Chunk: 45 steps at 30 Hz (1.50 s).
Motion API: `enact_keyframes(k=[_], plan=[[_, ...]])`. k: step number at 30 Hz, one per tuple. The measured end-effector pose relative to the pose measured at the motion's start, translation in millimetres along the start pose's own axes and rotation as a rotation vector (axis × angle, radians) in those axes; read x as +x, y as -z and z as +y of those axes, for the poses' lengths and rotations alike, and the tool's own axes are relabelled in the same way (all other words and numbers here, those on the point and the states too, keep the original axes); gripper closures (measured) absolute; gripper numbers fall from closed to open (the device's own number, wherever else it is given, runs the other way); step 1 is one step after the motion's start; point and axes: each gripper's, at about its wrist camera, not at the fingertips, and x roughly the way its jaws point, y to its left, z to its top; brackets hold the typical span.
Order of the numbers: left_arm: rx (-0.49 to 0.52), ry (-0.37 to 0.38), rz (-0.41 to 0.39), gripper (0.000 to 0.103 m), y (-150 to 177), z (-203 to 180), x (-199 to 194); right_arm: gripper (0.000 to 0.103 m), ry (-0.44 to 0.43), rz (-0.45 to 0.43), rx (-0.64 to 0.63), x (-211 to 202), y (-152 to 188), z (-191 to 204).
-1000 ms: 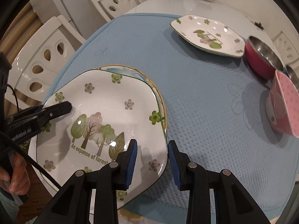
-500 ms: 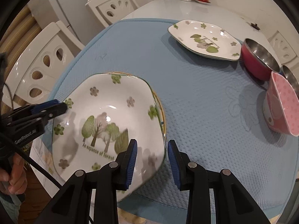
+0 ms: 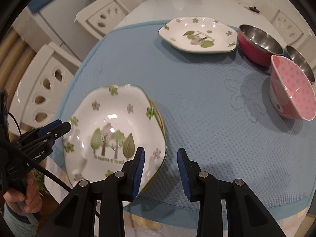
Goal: Organize plates and bowls
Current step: 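Lower the hexagonal plate onto the round plate and open both grippers, then move both grippers to the second hexagonal tree-print plate, then close both grippers on the second hexagonal plate's rim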
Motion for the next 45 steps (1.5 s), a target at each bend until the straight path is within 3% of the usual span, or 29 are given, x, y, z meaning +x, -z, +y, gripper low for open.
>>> enact_keyframes(k=[6, 9, 11, 13, 16, 23, 30, 38, 45], plan=[[0.085, 0.040, -0.089, 0.074, -42.8, -21.9, -22.7, 0.068, -0.002, -0.095, 0.046, -30.1, -30.6, -7.2], [0.126, 0.080, -0.134, 0.073, -74.4, -37.0, -30.7, 0.049, 0.005, -0.154, 0.081, -43.0, -52.0, -12.7], [0.137, 0.118, -0.142, 0.066, -98.2, -44.7, -30.8, 0.045, -0.001, -0.198, 0.123, -50.9, -66.3, -18.9], [0.145, 0.141, -0.137, 0.048, -117.8, -52.3, -26.7, 0.045, 0.007, -0.224, 0.175, -54.4, -79.1, -26.4], [0.163, 0.168, -0.152, 0.042, -143.1, -65.0, -16.4, 0.045, 0.033, -0.235, 0.257, -51.6, -92.8, -36.9], [0.173, 0.207, -0.022, 0.043, -183.9, -89.5, 56.8, 0.045, 0.160, -0.189, 0.411, -13.1, -119.5, -66.1], [0.057, 0.299, 0.135, 0.048, -198.8, -90.0, 135.9, 0.045, 0.226, -0.151, 0.456, 28.9, -149.8, -91.8], [0.015, 0.345, 0.187, 0.048, -199.4, -91.0, 167.7, 0.045, 0.264, -0.105, 0.461, 58.8, -161.5, -112.3], [0.007, 0.357, 0.215, 0.061, -201.6, -94.0, 179.8, 0.049, 0.258, -0.086, 0.460, 71.9, -166.5, -122.8]])
